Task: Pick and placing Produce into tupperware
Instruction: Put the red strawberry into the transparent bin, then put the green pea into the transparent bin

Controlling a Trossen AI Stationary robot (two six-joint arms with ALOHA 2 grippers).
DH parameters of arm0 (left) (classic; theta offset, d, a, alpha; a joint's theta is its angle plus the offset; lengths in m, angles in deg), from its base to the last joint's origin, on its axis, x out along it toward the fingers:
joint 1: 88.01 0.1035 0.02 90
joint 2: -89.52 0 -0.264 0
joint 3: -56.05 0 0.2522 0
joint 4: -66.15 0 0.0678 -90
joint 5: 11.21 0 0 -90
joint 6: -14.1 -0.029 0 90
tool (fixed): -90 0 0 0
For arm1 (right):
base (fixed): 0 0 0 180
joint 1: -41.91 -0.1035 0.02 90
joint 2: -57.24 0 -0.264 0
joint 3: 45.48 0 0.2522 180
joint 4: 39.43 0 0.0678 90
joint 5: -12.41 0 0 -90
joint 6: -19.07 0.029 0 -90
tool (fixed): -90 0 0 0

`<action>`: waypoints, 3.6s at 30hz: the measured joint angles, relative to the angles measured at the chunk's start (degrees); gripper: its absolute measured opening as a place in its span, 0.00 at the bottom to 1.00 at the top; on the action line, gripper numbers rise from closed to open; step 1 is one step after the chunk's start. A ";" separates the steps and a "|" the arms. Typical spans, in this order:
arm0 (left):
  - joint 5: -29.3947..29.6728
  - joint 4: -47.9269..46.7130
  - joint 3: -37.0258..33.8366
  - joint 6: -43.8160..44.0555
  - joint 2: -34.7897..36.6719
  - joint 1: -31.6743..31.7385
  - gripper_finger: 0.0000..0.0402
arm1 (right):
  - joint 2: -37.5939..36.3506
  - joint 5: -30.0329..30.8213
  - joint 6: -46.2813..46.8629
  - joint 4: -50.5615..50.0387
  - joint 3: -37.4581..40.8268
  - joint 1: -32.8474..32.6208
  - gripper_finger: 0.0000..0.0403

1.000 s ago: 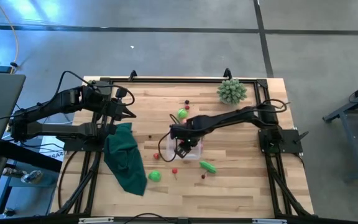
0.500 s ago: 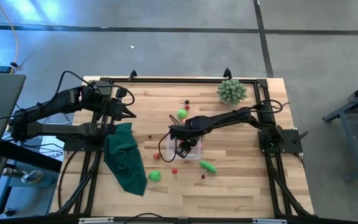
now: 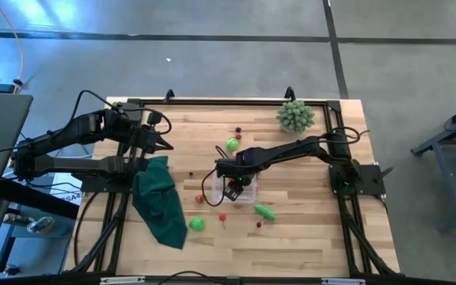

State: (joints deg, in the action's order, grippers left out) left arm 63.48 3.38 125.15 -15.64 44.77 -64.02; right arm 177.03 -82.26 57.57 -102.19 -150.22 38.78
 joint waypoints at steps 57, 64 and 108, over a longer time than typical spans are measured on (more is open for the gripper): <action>0.00 -0.01 0.00 0.00 0.00 -0.01 0.00 | -16.91 11.95 32.17 -5.38 13.59 -22.79 0.45; 0.00 0.00 0.00 0.00 0.00 -0.02 0.00 | -20.83 10.40 28.98 3.82 22.60 -22.85 0.45; -0.02 -0.01 0.00 0.00 0.00 -0.01 0.00 | -18.49 3.34 12.00 17.05 31.59 -18.97 0.62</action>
State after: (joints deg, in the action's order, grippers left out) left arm 63.46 3.37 125.15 -15.64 44.77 -64.03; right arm 158.54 -78.91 69.57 -85.13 -118.64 19.81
